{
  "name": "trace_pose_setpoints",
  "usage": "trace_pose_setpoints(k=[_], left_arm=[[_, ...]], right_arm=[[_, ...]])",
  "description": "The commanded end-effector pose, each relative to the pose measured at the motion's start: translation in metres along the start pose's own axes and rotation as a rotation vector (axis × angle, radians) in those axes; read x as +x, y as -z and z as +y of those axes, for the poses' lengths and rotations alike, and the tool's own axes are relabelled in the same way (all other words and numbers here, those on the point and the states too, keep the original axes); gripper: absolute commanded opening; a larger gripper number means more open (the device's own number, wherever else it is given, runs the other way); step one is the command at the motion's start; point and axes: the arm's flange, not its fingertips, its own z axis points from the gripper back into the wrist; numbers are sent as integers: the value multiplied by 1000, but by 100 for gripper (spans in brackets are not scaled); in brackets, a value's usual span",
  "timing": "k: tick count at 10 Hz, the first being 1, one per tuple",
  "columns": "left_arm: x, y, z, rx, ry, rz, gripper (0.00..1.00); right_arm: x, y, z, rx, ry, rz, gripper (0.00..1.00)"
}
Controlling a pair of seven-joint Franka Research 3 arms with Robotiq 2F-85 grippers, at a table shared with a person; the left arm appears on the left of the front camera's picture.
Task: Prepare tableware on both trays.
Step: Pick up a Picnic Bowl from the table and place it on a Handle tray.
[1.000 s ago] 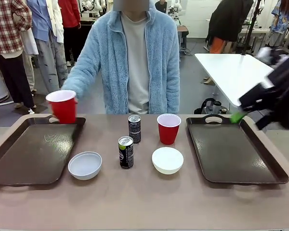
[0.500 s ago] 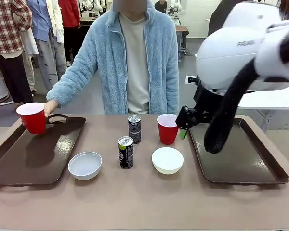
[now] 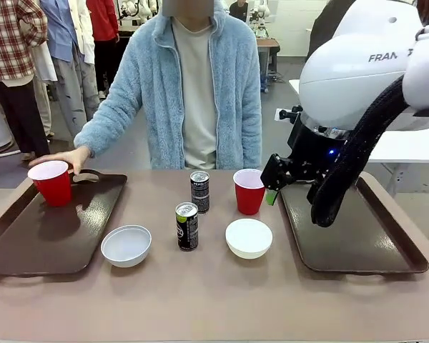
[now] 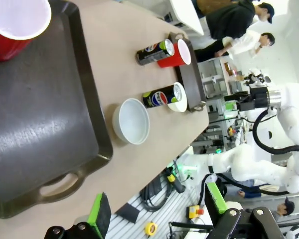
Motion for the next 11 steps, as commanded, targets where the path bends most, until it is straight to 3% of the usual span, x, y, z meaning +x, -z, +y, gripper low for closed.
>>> trace_pose_setpoints(k=[1,3,5,8,11], left_arm=[[0,-2,0,-13,4,-5,100],[0,-2,0,-13,4,-5,100],[0,-2,0,-13,4,-5,100],[0,-2,0,-13,4,-5,100],[0,-2,0,-13,4,-5,100]], right_arm=[[-4,4,-3,-16,13,4,100],[-2,0,-1,1,1,0,100],[37,43,15,-63,72,70,100],[65,78,30,-132,111,86,100],[84,113,15,-195,176,71,100]])
